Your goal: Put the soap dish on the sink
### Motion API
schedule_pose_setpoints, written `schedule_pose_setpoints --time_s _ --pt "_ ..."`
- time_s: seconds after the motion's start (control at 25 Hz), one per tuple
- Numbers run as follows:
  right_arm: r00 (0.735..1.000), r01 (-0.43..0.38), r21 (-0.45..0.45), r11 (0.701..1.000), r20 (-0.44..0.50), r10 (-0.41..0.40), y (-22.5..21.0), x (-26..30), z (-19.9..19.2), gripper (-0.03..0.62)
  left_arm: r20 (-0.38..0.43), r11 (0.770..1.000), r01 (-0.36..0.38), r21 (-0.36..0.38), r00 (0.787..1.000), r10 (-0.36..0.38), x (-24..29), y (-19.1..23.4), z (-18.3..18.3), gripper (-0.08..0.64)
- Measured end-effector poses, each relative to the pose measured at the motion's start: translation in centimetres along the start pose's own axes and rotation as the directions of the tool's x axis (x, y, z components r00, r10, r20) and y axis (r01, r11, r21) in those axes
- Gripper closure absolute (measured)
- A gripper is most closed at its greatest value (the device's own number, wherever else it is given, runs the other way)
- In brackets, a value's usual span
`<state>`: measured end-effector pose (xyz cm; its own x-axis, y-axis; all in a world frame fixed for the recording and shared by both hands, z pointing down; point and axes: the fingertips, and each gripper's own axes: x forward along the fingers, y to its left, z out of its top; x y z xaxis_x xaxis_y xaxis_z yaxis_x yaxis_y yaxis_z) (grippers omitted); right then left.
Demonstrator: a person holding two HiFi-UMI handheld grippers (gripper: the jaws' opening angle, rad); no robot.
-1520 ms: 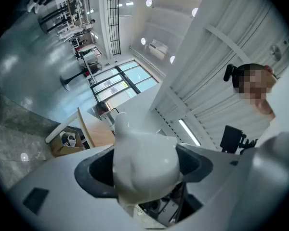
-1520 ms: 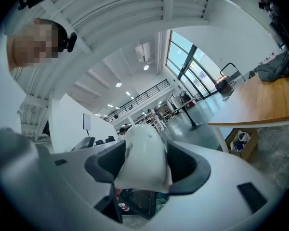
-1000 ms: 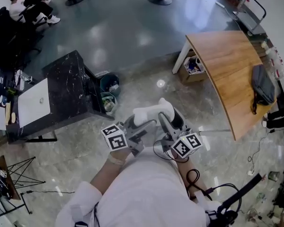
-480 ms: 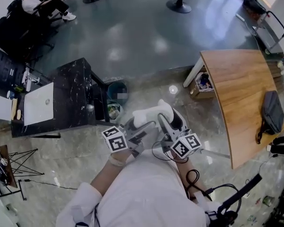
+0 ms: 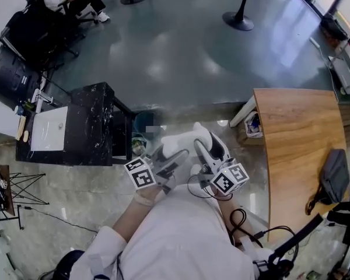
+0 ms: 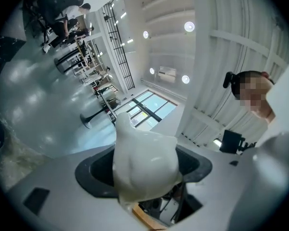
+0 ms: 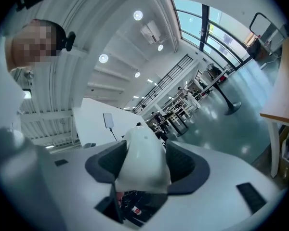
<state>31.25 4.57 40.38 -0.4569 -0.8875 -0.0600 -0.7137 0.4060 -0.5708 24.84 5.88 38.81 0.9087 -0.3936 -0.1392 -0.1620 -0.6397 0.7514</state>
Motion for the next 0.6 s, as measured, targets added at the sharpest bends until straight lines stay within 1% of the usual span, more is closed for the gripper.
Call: schedule_pose_setpoints --time_s 0.36,0.48,0.6 --pt "0.996 -0.078 0.035 0.996 -0.039 0.079 -5.4 2.8 3.3 0.321 0.026 0.996 -0.085 0.03 0.996 0.085 6.1 2.1 1.6 0.207" --pt "0.994 -0.089 0.041 0.995 -0.058 0.092 -6.1 3.5 4.3 0.321 0.039 0.994 -0.109 0.025 0.993 0.108 7.2 2.4 2.1 0.207" --pt "0.993 -0.097 0.055 0.994 -0.069 0.1 -6.5 4.2 4.5 0.322 0.049 0.992 -0.122 0.02 0.991 0.121 7.6 2.9 2.5 0.207"
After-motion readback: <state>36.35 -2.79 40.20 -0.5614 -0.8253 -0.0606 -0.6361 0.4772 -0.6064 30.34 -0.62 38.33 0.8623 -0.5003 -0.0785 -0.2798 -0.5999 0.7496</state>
